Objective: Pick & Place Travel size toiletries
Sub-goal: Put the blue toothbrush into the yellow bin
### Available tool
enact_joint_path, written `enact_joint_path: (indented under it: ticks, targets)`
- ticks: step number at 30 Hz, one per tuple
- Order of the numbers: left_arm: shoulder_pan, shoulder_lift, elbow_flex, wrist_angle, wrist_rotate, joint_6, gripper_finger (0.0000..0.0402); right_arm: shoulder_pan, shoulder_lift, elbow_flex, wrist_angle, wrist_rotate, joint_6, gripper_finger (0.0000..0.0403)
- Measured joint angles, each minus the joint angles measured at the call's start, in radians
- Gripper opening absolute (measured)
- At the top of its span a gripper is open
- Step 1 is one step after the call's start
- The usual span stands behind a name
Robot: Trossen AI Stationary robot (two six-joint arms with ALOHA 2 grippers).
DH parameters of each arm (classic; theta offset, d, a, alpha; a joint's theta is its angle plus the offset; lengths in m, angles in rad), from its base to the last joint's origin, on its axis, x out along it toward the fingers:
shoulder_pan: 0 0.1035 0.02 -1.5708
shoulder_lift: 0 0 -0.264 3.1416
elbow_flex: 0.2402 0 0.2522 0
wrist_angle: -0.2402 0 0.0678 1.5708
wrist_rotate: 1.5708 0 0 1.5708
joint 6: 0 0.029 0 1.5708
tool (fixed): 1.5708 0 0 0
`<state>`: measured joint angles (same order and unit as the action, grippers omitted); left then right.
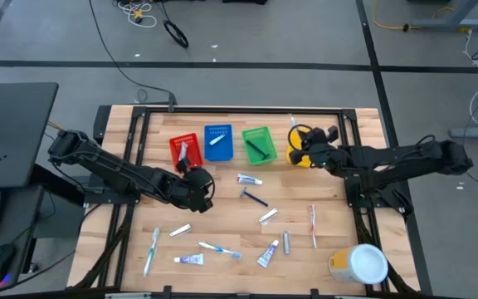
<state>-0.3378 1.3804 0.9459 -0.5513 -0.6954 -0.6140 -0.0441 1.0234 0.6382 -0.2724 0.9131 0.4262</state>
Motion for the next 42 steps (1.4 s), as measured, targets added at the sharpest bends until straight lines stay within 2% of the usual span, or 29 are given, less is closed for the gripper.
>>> enact_joint_path:
  ticks: [2, 6, 10, 14, 26, 32, 37, 42]
  targets:
    - [0.000, 0.000, 0.000, 0.006, 0.000, 0.000, 0.0125, -0.029, 0.009, -0.050, 0.018, 0.003, 0.048, 0.0008]
    - [0.000, 0.000, 0.000, 0.029, -0.001, 0.017, 0.0125, -0.087, 0.027, -0.170, 0.184, 0.000, 0.062, 0.0008]
    - [0.000, 0.000, 0.000, 0.056, -0.001, 0.036, 0.0125, -0.131, 0.044, -0.271, 0.390, -0.014, 0.015, 0.0008]
    - [0.000, 0.000, 0.000, 0.059, -0.001, 0.036, 0.0125, -0.160, 0.063, -0.333, 0.501, -0.063, -0.016, 0.0008]
    - [0.000, 0.000, 0.000, 0.097, -0.004, 0.084, 0.0125, -0.238, 0.177, -0.386, 0.527, -0.190, 0.037, 0.0009]
    - [0.000, 0.000, 0.000, 0.099, -0.004, 0.099, 0.0125, -0.270, 0.200, -0.386, 0.585, -0.216, -0.039, 0.0012]
    - [0.000, 0.000, 0.000, 0.099, -0.004, 0.099, 0.0125, -0.321, 0.200, -0.386, 0.591, -0.339, -0.048, 0.0026]
    - [0.000, 0.000, 0.000, 0.098, -0.004, 0.099, 0.0125, -0.360, 0.200, -0.386, 0.588, -0.367, -0.050, 0.0052]
